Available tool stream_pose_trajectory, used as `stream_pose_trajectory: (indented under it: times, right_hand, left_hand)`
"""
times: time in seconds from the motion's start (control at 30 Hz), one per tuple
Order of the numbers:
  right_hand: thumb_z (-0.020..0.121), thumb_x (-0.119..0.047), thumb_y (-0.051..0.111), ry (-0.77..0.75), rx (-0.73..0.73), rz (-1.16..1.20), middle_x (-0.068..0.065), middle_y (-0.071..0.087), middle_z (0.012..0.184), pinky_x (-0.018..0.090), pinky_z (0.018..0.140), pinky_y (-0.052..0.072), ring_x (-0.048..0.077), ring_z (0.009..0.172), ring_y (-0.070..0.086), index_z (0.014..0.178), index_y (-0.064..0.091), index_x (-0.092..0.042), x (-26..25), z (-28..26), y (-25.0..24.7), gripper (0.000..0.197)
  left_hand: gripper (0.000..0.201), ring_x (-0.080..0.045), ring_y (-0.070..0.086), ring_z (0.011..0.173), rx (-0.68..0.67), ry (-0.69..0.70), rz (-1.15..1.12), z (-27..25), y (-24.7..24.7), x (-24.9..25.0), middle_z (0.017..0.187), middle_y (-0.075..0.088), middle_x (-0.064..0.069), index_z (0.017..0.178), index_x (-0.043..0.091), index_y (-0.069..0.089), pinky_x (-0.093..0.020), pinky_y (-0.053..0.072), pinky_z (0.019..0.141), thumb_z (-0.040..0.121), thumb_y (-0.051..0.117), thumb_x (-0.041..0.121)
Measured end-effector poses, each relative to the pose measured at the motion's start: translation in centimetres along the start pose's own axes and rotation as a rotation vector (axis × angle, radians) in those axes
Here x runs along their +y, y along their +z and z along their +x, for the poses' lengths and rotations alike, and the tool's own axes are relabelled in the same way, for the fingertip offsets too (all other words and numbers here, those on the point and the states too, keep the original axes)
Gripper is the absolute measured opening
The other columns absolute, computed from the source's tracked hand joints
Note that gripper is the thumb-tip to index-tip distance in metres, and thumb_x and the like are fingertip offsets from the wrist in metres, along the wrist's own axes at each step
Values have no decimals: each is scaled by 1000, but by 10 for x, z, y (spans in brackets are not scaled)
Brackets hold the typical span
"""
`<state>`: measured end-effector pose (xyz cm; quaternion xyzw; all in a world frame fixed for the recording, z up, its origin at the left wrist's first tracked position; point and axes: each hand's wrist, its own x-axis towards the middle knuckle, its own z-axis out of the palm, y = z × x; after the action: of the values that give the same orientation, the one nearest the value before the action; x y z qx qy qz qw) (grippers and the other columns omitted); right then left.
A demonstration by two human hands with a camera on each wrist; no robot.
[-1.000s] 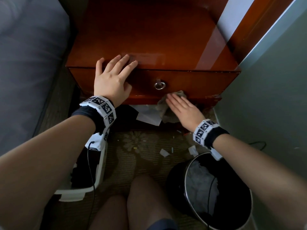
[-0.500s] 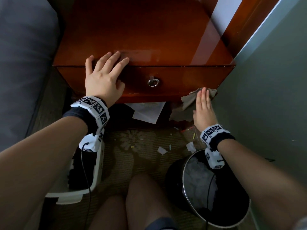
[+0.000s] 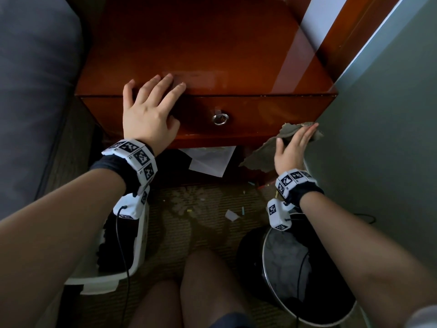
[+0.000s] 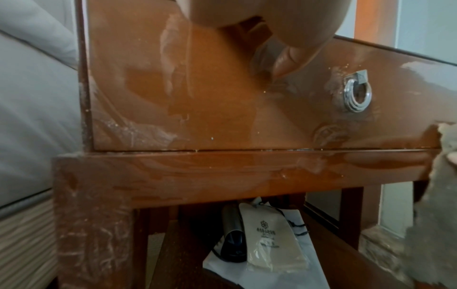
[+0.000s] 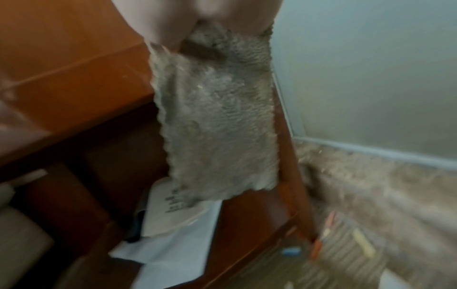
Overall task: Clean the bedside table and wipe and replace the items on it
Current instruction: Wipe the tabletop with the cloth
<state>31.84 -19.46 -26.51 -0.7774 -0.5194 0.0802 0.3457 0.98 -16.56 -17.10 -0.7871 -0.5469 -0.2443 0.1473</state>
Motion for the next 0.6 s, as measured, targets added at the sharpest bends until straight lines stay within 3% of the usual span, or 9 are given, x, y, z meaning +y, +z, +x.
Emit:
stream_pose_trajectory:
  times: [0.13,0.33,0.5,0.6]
  right_hand:
    - [96,-32,42,-59,96,23,27,-12,155,43,114,31,34,146,7,146,-3,8,-4,14,-11,79]
    - [96,-28,41,-230,207,-57,38,0,151,41,120,13,43,144,5,142,6,17,-28,39,-51,74]
    - [98,-33,28,-404,84,-367,21,21,154,36,120,7,31,145,17,145,23,5,-40,56,-84,61]
    - [102,-33,27,-466,-119,-454,14,27,154,33,120,10,24,144,23,146,28,-1,-65,63,-97,54]
  left_hand:
    - [61,-27,41,134,8,7,10,1,1,0,144,46,-4,138,26,44,-54,19,111,78,52,21]
    - [61,-27,42,133,8,15,10,1,0,0,143,47,-5,138,25,44,-53,19,110,78,53,23]
    - [59,-27,41,134,0,3,-9,0,-1,1,144,46,-4,138,26,44,-53,19,111,80,54,25]
    - [57,-27,42,134,1,-7,-23,0,-2,2,143,47,-5,137,25,45,-53,20,111,81,54,25]
